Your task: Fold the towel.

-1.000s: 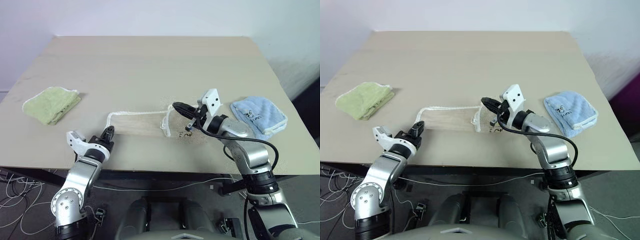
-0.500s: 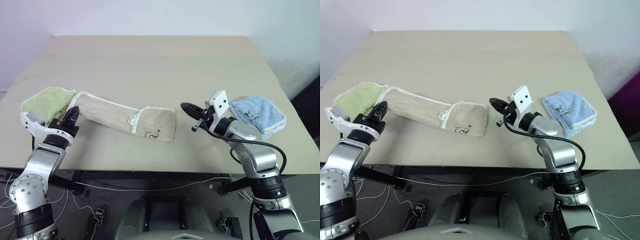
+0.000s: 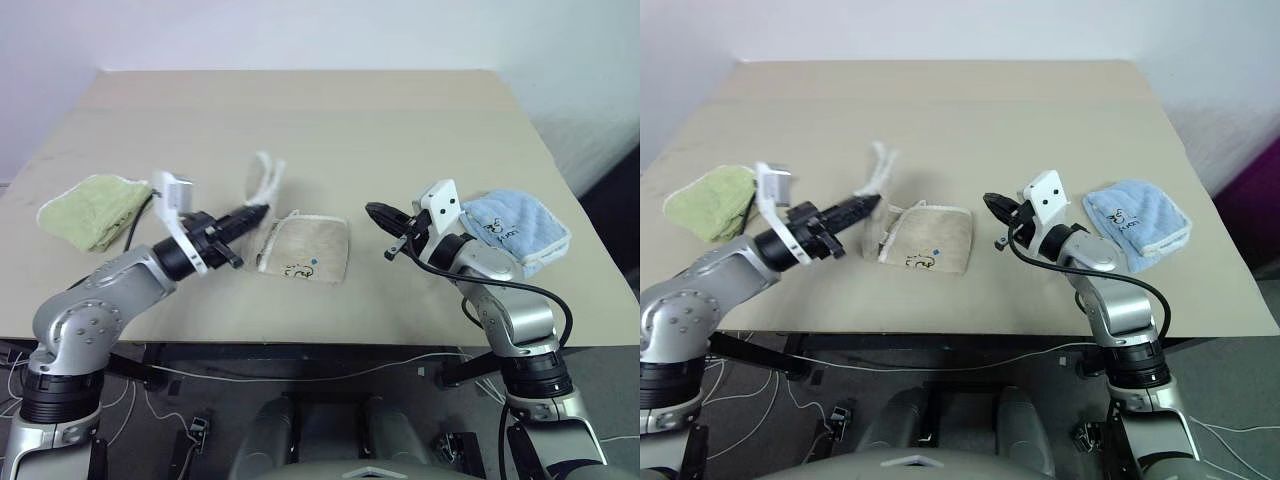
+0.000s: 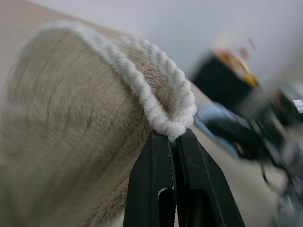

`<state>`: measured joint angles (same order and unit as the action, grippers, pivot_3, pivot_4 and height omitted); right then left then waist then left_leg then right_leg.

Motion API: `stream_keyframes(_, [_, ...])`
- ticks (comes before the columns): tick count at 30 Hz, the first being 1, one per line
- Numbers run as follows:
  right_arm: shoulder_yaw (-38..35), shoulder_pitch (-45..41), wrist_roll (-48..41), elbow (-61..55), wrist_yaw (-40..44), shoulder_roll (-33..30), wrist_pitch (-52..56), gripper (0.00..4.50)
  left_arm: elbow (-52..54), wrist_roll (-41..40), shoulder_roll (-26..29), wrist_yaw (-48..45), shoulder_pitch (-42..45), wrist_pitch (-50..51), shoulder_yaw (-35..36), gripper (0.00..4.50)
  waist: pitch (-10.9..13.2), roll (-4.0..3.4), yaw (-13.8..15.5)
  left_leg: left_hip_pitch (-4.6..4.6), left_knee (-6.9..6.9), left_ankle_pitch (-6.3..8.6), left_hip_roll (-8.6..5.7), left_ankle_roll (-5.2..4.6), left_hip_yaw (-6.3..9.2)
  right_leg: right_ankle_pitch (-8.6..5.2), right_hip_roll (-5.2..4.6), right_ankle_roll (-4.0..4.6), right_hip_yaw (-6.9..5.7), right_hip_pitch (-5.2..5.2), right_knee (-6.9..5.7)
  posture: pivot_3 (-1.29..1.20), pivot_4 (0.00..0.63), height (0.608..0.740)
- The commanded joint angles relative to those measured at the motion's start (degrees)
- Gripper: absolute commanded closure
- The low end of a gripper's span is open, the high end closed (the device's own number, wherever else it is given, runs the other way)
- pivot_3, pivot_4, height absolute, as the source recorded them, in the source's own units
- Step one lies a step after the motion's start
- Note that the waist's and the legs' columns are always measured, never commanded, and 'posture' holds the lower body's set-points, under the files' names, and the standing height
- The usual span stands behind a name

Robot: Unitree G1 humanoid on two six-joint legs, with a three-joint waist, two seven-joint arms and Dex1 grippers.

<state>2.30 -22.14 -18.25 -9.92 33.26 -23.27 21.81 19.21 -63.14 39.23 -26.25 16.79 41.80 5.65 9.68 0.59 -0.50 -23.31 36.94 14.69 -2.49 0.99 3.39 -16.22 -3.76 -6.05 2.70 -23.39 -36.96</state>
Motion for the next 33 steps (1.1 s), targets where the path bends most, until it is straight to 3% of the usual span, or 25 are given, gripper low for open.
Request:
stream_keyframes(1, [-1.4, -0.2, 0.1, -2.0, -0.5, 0.2, -1.4, 4.5, 0.7, 7.4, 0.1, -4.8, 2.7, -1.1, -5.1, 4.46, 0.0, 0.0, -0.2, 0.0, -0.01, 0.0, 0.01, 0.0, 0.0, 0.0, 0.01, 0.0, 0.0, -0.01, 0.0, 0.0, 0.15, 0.74])
stream_keyframes(8, [-1.9, 0.2, 0.2, -2.4, -1.3, 0.2, -1.5, 4.5, -1.1, 19.3, -4.3, -8.7, 8.0, -1.1, -15.7, 4.46, 0.1, -0.01, -0.2, -0.03, 0.0, 0.0, 0.01, 0.0, 0.01, 0.0, 0.01, -0.01, 0.0, -0.02, 0.0, 0.0, 0.15, 0.74])
stream_keyframes(12, [-1.7, 0.3, 0.3, -2.8, -1.7, 0.3, -1.4, 4.5, -1.4, 21.7, -8.2, -9.2, 9.9, 0.4, -18.1, 4.46, 0.1, 0.04, -0.1, -0.06, 0.04, 0.0, 0.01, 0.0, 0.03, 0.01, 0.0, -0.02, -0.01, -0.03, 0.0, 0.0, 0.15, 0.74])
stream_keyframes(22, [-1.8, 0.5, 0.3, -3.3, -2.3, 0.2, -1.4, 4.5, -3.5, 27.9, -9.6, -10.9, 10.3, 1.6, -19.0, 4.46, 0.1, 0.04, -0.2, -0.06, 0.06, 0.0, 0.03, -0.01, 0.02, 0.01, 0.03, -0.03, 0.0, -0.06, -0.02, 0.0, 0.15, 0.74])
stream_keyframes(27, [-1.6, 0.3, 0.3, -3.2, -2.3, 0.2, -1.4, 4.5, -2.9, 26.3, -10.1, -11.9, 9.5, 2.9, -16.6, 3.34, 0.1, 0.04, -0.2, -0.07, 0.06, 0.0, 0.03, -0.01, 0.02, 0.01, 0.02, -0.03, 0.0, -0.05, -0.03, 0.0, 0.15, 0.74])
stream_keyframes(33, [-1.6, 0.3, 0.2, -3.5, -2.1, 0.0, -1.1, 4.5, 0.6, 21.8, -8.4, -12.9, 5.5, 4.4, -8.1, 1.27, 0.1, 0.03, -0.3, -0.07, 0.05, 0.0, 0.04, -0.01, 0.03, 0.01, 0.01, -0.03, 0.0, -0.08, -0.04, 0.0, 0.15, 0.74])
